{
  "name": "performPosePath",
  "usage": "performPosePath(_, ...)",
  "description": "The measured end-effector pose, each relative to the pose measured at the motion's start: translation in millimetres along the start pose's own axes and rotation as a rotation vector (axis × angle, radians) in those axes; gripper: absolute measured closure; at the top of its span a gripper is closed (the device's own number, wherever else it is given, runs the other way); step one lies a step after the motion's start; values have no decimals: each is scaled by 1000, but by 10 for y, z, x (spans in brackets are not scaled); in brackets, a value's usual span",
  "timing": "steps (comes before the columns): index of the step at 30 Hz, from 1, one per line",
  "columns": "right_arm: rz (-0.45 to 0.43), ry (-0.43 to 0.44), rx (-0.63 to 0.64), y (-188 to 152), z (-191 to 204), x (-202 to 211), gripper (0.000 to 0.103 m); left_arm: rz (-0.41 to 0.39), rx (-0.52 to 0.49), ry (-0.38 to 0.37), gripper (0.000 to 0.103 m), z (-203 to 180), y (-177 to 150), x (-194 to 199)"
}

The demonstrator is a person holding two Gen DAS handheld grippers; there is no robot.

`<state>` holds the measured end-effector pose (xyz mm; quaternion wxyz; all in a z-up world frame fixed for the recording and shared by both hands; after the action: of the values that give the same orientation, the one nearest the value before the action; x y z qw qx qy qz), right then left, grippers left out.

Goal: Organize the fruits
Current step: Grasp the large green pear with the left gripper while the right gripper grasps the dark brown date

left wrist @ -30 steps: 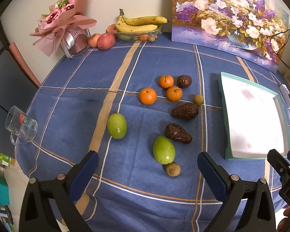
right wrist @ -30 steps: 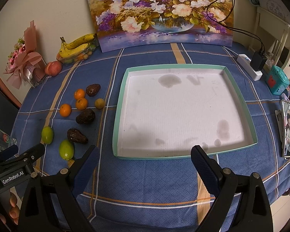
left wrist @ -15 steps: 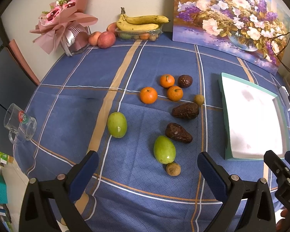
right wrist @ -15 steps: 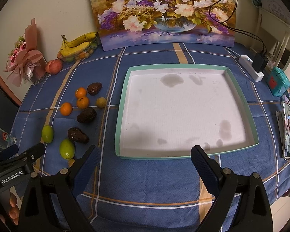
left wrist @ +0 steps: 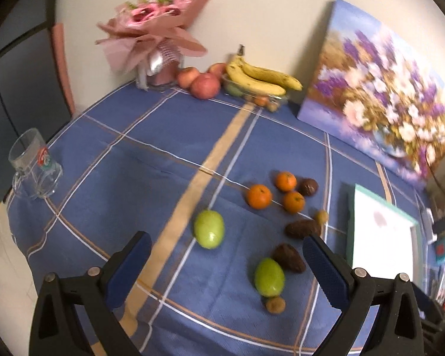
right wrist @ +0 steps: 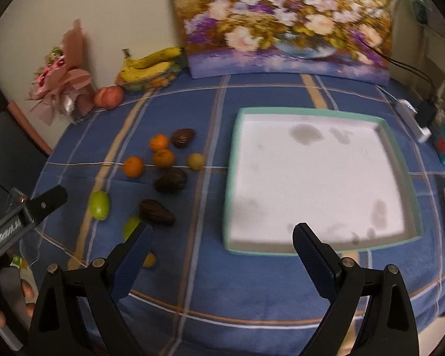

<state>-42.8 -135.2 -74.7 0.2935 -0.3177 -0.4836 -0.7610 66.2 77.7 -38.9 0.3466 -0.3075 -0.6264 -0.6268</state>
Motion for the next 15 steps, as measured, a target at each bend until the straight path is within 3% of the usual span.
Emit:
performPosePath(6,11,82,27,93,251,-185,8,9,-2,58,0,198,119,-166)
performPosePath(15,26,124,46,289,498,-375,8,142,57,83,0,308,286,-391)
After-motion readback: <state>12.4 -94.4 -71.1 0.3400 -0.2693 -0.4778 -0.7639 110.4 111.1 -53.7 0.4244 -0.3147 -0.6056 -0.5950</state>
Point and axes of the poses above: each gripper's, at about its wrist camera, not at the fingertips, and x roughly against the way its jaws point, z to its left, y to its top, the point moved 4 cm from there along -x, roughly the way its jaws point, and after that the axes turned 13 degrees about y, right-handed, at the moved point
